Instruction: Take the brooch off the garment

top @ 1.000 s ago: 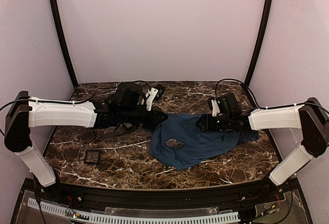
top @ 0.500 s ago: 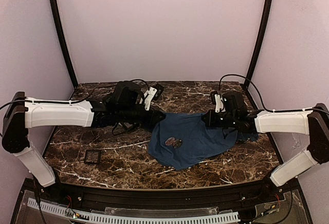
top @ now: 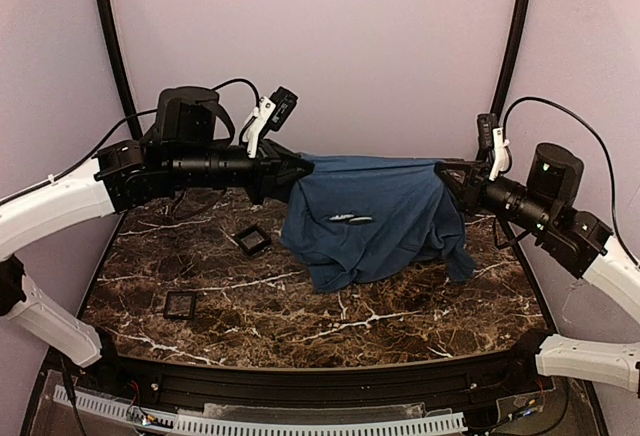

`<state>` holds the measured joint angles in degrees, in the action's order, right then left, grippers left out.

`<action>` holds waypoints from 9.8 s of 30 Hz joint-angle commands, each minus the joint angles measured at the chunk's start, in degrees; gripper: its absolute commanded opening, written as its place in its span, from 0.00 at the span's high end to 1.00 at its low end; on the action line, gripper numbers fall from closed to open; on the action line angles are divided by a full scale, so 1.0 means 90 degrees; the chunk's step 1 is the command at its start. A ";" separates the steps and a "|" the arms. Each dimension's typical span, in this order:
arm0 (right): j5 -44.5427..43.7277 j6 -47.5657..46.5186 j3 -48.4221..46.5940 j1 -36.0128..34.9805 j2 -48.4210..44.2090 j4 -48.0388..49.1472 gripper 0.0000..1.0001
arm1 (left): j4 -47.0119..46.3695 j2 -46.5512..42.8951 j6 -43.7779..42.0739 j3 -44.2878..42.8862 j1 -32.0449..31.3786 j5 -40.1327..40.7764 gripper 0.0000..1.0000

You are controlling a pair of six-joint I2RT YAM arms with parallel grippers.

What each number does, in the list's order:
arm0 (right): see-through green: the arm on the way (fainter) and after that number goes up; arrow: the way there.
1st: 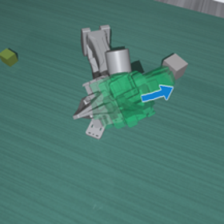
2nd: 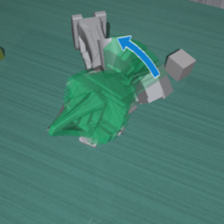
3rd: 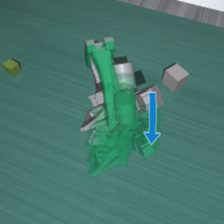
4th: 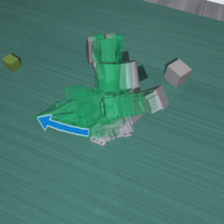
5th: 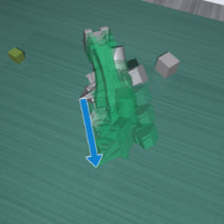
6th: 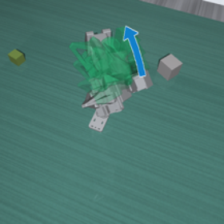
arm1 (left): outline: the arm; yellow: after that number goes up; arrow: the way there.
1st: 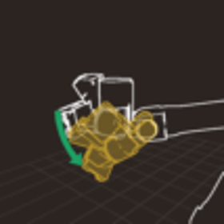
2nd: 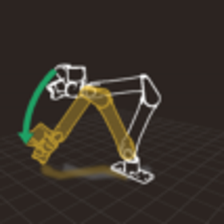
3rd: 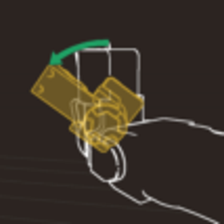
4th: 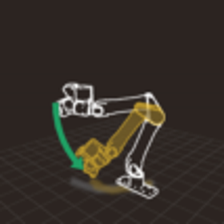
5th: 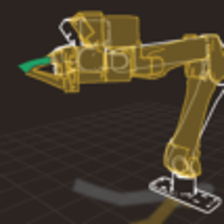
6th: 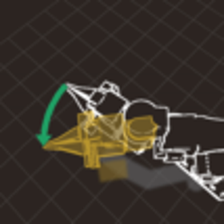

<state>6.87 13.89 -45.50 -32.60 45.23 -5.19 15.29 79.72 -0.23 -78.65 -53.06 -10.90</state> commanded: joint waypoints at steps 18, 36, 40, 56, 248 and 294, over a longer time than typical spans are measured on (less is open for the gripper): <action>-0.1579 0.1247 -0.0240 -0.0098 0.1693 -0.0867 0.99 | -0.0108 0.1141 0.2945 0.1037 0.0466 -0.0938 0.91; -0.1084 0.1849 0.0139 -0.1266 0.2365 -0.1318 0.19 | -0.0863 0.1495 0.2639 0.1739 0.0127 -0.0060 0.05; -0.1061 0.2154 0.0080 -0.1799 0.2956 -0.0810 0.29 | -0.1328 0.2033 0.3466 0.1682 0.0123 -0.0075 0.06; -0.1680 0.2700 -0.0754 -0.2488 0.4725 -0.0649 0.44 | -0.1524 0.3185 0.4261 0.1231 0.0286 0.0522 0.23; 0.5701 -0.0313 -0.0629 -0.1269 0.3933 -0.0285 1.00 | -0.2127 0.1177 0.1526 0.2328 0.0063 -0.3886 0.69; 0.2765 0.2817 0.1251 -0.1655 0.3032 0.4987 0.31 | -0.6791 0.0205 0.4216 0.4073 -0.0013 -0.1543 0.99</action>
<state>32.45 36.77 -35.24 -46.89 70.83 32.82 -43.48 85.01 37.71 -42.74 -52.84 -25.26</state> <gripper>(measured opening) 0.701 0.017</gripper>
